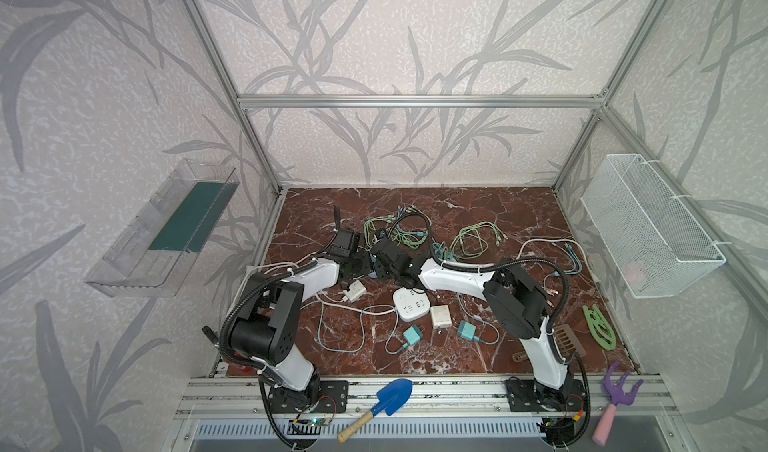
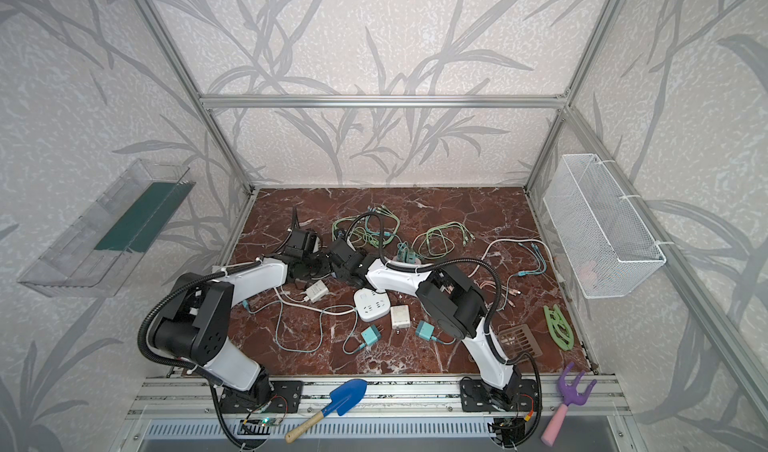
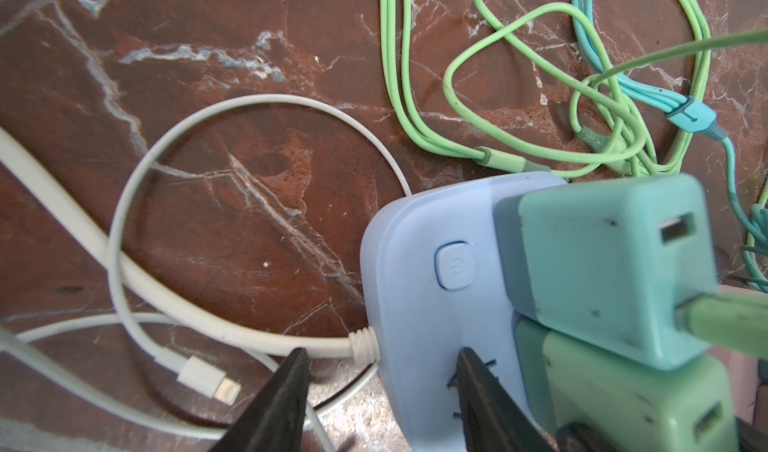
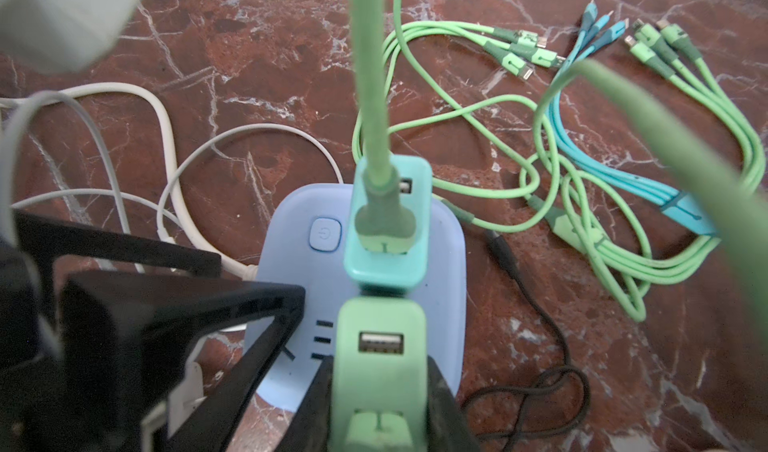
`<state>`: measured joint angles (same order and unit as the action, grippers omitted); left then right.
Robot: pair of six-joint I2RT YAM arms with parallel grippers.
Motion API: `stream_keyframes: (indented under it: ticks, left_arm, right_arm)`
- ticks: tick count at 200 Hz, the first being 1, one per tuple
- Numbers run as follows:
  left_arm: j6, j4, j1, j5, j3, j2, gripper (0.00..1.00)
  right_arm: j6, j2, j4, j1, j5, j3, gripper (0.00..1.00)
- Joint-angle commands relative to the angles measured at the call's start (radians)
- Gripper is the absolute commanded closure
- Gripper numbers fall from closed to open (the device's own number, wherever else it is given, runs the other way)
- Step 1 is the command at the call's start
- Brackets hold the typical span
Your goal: Pull the plug off the socket
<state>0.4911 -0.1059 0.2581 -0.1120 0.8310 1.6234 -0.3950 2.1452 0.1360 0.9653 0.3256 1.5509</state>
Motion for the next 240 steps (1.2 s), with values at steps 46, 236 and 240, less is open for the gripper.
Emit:
stream_keyframes:
  ticks: [46,236,240]
  left_arm:
    - [-0.006,-0.110,-0.011,0.083,-0.021,0.035,0.43]
    - [-0.006,-0.100,-0.009,0.068,-0.017,0.053,0.43]
    - [-0.005,-0.100,-0.010,0.068,-0.017,0.053,0.43]
  right_arm:
    - [-0.022,-0.092,0.049,-0.008,-0.032,0.031,0.92]
    - [0.015,-0.067,0.087,0.019,0.031,0.056,0.92]
    - [0.017,-0.065,0.088,0.018,0.032,0.058,0.92]
